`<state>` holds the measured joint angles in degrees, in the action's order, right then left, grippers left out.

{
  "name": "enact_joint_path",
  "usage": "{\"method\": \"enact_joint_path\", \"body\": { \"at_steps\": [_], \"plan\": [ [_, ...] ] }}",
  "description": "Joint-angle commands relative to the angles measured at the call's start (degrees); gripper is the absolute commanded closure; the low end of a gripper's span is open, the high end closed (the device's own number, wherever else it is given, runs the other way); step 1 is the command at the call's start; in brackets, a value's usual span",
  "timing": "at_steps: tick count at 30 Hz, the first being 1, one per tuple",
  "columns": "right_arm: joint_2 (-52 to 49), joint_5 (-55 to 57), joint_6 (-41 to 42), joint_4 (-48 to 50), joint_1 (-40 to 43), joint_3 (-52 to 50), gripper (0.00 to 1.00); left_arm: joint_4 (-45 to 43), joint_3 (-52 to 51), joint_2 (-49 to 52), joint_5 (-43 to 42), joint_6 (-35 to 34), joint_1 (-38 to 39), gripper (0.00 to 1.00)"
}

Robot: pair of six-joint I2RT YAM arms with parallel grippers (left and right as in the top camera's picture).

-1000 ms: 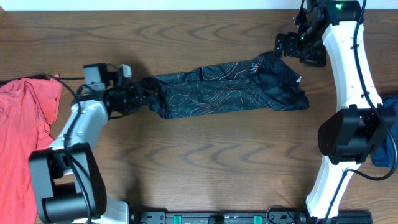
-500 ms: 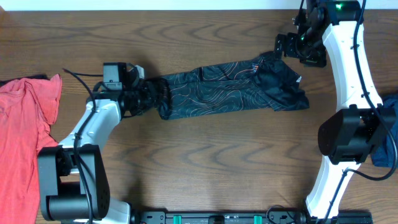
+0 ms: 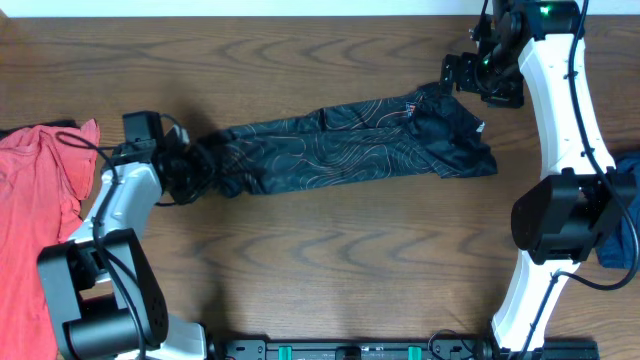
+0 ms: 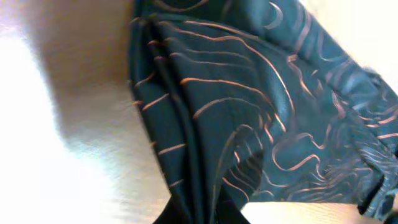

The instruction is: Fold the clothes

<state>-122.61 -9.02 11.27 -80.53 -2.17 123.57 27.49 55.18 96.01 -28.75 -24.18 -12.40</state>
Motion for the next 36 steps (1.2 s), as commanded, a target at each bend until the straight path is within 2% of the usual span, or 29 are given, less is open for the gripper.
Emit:
{"method": "enact_joint_path", "body": {
  "at_steps": [1,2,4,6,19,22,24,27,29,33,35,36],
  "plan": [
    [0.02,-0.55,-0.85,-0.07,-0.52,-0.31,0.01,2.25,-0.2,0.33,1.66,-0.07,-1.38,0.93],
    [0.04,-0.66,-0.85,-0.07,-0.55,-0.31,0.01,3.13,-0.2,0.46,1.66,-0.09,-1.46,0.79],
    [0.02,-1.07,-0.87,-0.07,-0.52,-0.31,0.01,4.66,-0.2,0.94,1.7,-0.07,-1.46,0.19],
    [0.04,-1.16,-0.87,-0.07,-0.55,-0.31,0.01,5.27,-0.2,1.84,2.03,0.09,-1.46,0.01],
    [0.04,-1.99,-2.16,-0.22,-0.55,-0.31,0.01,-2.84,-0.2,10.62,2.4,0.09,-6.03,0.02],
    [0.04,-1.99,-2.16,-0.24,-0.52,-0.31,0.01,-5.51,-0.2,13.44,0.35,0.11,-5.92,0.0],
    [0.04,-1.99,-2.16,-0.24,-0.52,-0.31,0.01,-6.88,-0.2,15.47,-2.01,0.09,-5.31,0.05],
    [0.04,-1.99,-2.16,-0.24,-0.52,-0.31,0.01,-8.15,-0.2,18.18,-3.23,0.09,-3.93,0.08],
    [0.04,-1.99,-2.14,-0.24,-0.52,-0.31,0.01,-8.44,-0.2,19.58,-3.87,0.11,-2.97,0.19],
    [0.04,-1.99,-2.14,-0.2,-0.52,-0.31,0.01,-8.57,-0.2,20.57,-4.26,0.52,-1.22,0.5],
    [0.04,-1.99,-2.14,-0.2,-0.52,-0.31,0.01,-8.63,-0.17,20.57,-4.5,0.52,-1.01,0.54],
    [0.02,-1.99,-2.14,-0.17,-0.52,-0.31,0.01,-8.74,-0.17,20.57,-4.5,0.52,-1.01,0.62]
  ]
}}
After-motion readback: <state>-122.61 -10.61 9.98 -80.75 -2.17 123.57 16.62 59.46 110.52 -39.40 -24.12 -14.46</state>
